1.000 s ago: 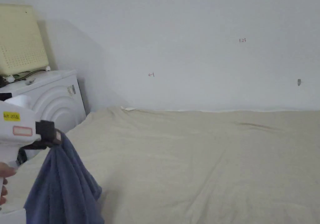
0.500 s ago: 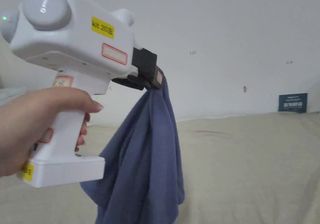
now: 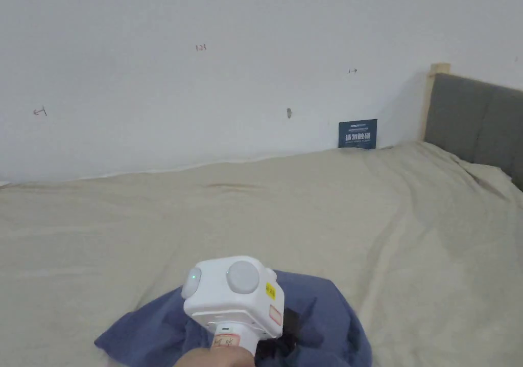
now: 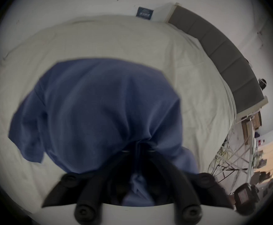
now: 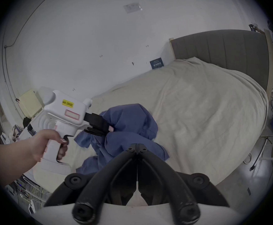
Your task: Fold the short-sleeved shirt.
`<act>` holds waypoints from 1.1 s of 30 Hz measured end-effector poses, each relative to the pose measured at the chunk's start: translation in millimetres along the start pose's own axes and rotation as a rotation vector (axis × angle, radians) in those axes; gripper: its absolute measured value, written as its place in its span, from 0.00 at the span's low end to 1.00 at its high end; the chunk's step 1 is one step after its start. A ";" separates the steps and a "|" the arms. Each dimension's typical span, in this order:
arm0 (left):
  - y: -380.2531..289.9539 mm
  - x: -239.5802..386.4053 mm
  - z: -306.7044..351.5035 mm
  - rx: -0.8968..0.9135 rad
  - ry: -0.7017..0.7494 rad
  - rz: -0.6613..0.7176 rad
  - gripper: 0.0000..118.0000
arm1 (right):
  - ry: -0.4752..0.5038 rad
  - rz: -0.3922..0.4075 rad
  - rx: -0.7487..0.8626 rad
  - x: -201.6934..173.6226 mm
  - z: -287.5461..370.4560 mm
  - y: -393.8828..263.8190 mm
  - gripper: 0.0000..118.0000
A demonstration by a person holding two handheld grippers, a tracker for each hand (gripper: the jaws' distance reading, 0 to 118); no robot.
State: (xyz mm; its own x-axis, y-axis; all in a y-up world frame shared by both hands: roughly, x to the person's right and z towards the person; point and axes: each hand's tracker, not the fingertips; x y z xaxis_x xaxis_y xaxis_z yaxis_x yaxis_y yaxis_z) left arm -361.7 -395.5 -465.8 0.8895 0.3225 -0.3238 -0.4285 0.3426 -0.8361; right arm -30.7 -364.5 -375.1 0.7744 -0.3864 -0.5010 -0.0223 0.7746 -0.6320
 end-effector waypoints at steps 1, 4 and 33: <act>-2.4 -5.2 -4.0 -0.021 -0.037 0.050 0.70 | -0.002 0.008 -0.011 0.7 -2.3 -2.6 0.00; -7.7 -26.5 -11.2 -0.099 -0.243 0.177 1.00 | -0.001 0.015 -0.037 1.6 -9.8 -8.0 0.00; -281.4 -111.5 249.1 0.718 0.119 0.300 0.00 | 0.013 0.080 0.081 -34.6 16.0 19.1 0.00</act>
State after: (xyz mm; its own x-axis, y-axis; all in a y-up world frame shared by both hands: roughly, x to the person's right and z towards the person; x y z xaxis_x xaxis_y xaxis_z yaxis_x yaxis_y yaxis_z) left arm -379.8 -308.1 -84.1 0.7133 0.4082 -0.5697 -0.6145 0.7552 -0.2282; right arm -47.7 -328.3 -360.4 0.7638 -0.3275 -0.5561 -0.0326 0.8410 -0.5401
